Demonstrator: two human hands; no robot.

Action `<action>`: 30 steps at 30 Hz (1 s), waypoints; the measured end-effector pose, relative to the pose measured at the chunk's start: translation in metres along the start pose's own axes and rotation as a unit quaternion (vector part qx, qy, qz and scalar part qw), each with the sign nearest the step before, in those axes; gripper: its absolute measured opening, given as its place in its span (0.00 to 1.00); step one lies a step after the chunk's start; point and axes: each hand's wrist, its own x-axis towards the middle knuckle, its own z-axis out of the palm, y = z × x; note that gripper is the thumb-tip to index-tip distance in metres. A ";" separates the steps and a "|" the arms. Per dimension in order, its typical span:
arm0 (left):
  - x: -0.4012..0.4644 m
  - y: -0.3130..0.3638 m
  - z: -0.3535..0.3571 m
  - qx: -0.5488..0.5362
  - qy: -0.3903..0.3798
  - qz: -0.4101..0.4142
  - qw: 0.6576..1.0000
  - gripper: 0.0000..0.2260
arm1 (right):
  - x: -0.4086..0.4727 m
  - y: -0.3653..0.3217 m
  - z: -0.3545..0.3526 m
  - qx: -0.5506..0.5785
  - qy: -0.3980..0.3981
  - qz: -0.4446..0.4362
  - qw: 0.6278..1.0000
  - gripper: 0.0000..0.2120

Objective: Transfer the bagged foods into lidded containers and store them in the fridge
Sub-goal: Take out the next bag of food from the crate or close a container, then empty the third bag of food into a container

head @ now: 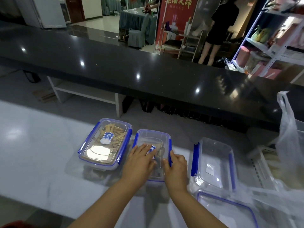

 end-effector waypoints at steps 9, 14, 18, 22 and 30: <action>-0.001 0.000 -0.003 0.027 -0.001 0.045 0.999 0.16 | -0.030 0.016 -0.051 -0.005 -0.070 -0.043 0.997 0.19; -0.004 0.056 0.001 -0.042 0.061 0.090 0.993 0.11 | -0.043 0.049 -0.107 0.008 -0.002 -0.039 0.999 0.12; 0.008 0.117 0.002 -0.071 0.078 0.172 0.979 0.10 | -0.045 0.080 -0.163 0.013 0.071 -0.018 0.997 0.13; 0.030 0.180 0.010 -0.083 0.080 0.231 0.966 0.11 | -0.035 0.117 -0.224 0.019 0.152 -0.018 0.988 0.13; 0.100 0.340 0.039 -0.001 0.104 0.372 0.922 0.13 | 0.013 0.203 -0.341 0.008 0.213 0.003 0.977 0.15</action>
